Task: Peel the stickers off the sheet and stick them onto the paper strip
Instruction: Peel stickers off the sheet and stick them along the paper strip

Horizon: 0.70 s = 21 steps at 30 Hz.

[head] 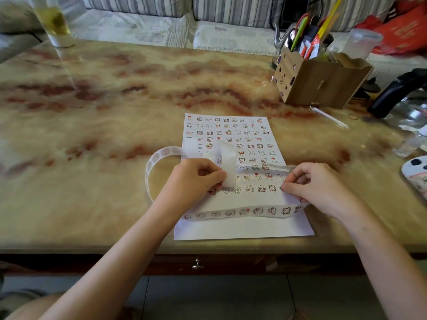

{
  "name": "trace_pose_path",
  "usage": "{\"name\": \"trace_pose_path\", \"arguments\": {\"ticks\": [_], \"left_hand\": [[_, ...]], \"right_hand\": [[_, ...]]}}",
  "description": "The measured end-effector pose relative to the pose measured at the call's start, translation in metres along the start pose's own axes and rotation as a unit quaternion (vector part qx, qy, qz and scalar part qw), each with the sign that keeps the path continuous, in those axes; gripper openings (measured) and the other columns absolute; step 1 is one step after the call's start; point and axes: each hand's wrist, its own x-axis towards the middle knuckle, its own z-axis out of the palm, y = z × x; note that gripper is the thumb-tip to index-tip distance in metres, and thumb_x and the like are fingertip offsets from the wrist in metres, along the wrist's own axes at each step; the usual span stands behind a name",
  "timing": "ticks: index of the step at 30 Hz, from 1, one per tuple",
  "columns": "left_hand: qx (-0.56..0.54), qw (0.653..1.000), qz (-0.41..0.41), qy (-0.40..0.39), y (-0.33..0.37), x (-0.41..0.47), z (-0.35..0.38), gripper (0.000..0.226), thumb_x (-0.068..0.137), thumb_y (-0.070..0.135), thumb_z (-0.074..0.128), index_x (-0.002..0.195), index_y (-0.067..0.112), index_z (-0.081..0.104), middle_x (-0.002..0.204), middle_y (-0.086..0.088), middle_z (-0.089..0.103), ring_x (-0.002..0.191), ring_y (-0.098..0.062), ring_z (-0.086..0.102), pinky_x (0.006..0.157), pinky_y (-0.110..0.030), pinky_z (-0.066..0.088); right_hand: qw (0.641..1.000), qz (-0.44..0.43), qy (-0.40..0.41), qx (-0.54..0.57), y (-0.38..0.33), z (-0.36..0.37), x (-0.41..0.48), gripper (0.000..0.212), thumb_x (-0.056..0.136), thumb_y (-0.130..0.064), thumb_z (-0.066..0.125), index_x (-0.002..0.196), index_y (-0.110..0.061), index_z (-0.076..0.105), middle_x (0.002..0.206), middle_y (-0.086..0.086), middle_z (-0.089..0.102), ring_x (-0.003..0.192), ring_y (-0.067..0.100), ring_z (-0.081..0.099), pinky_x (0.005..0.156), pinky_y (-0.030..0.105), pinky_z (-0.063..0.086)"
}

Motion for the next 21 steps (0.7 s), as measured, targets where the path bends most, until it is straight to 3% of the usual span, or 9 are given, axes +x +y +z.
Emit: {"name": "trace_pose_path", "arguments": {"ticks": [9,14,18,21], "left_hand": [[0.002,1.000,-0.001,-0.001,-0.0011,0.0009,0.0003,0.012,0.086,0.018,0.066,0.075,0.014,0.071,0.068,0.000,0.073,0.063,-0.007,0.064,0.076,-0.022,0.053],[0.009,1.000,0.002,-0.001,-0.0008,0.0003,0.0001,0.013,0.086,0.020,0.066,0.075,0.015,0.070,0.068,0.002,0.073,0.061,-0.004,0.064,0.068,-0.013,0.050],[0.005,1.000,0.001,0.001,-0.0008,0.0009,0.0003,0.013,0.087,0.020,0.066,0.075,0.015,0.070,0.069,0.000,0.073,0.063,-0.007,0.065,0.073,-0.020,0.052],[-0.021,1.000,0.010,0.006,0.0005,-0.0005,0.0006,0.015,0.087,0.018,0.065,0.074,0.012,0.070,0.069,-0.004,0.073,0.063,-0.012,0.064,0.074,-0.024,0.053]], "right_hand": [[0.999,-0.018,0.016,-0.047,0.0009,0.0019,0.0039,0.021,0.079,-0.007,0.073,0.078,-0.017,0.055,0.067,0.005,0.063,0.061,0.024,0.058,0.070,0.043,0.055],[0.998,-0.023,0.021,-0.048,0.0012,0.0034,0.0031,0.019,0.078,-0.012,0.076,0.077,-0.016,0.058,0.068,0.005,0.062,0.063,0.024,0.059,0.070,0.041,0.055],[0.998,-0.023,0.015,-0.050,0.0021,0.0047,0.0038,0.021,0.079,-0.010,0.075,0.074,-0.016,0.056,0.067,0.006,0.059,0.062,0.024,0.056,0.070,0.042,0.055],[0.998,-0.033,0.024,-0.054,0.0003,0.0069,0.0024,0.018,0.081,-0.010,0.073,0.075,-0.017,0.058,0.064,0.001,0.060,0.060,0.018,0.055,0.064,0.032,0.049]]}}
